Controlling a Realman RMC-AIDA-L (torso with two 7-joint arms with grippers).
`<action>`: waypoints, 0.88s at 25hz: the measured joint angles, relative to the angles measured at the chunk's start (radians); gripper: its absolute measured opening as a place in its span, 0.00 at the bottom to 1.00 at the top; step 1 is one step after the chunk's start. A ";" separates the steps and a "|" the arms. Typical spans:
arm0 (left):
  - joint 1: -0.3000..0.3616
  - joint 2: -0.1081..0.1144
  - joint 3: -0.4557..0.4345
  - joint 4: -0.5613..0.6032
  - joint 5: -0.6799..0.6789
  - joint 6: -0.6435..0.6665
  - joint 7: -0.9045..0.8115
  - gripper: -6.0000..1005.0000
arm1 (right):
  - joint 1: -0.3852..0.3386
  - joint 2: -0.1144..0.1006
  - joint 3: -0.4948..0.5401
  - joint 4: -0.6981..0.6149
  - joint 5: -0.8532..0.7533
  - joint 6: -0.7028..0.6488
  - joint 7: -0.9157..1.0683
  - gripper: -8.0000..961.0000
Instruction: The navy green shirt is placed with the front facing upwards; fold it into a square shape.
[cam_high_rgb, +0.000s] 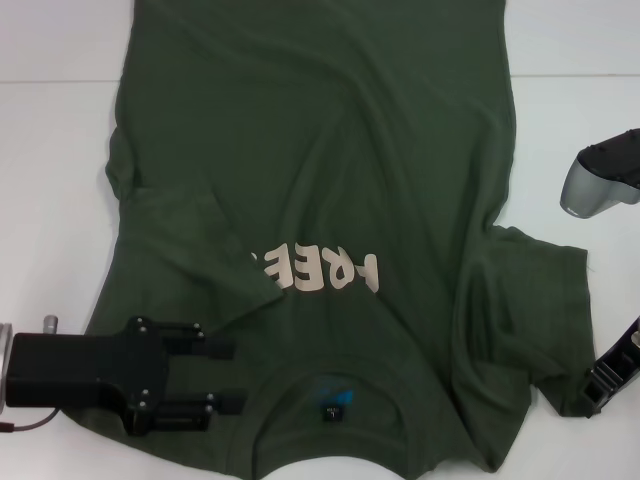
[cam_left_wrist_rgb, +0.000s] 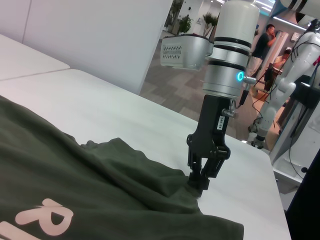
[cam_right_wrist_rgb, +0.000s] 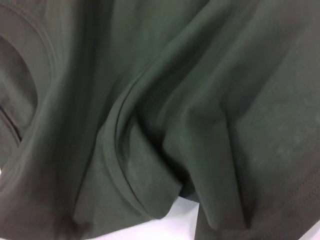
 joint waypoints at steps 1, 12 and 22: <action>-0.001 0.000 0.000 0.000 0.000 0.000 0.000 0.64 | 0.000 0.000 -0.001 -0.002 0.000 -0.002 0.000 0.28; -0.003 -0.003 0.001 -0.004 -0.006 -0.014 -0.001 0.64 | 0.006 -0.010 0.001 -0.001 0.005 0.010 -0.006 0.06; -0.009 -0.012 0.002 -0.007 -0.008 -0.026 -0.011 0.64 | -0.015 -0.004 0.077 -0.095 0.011 0.006 -0.069 0.01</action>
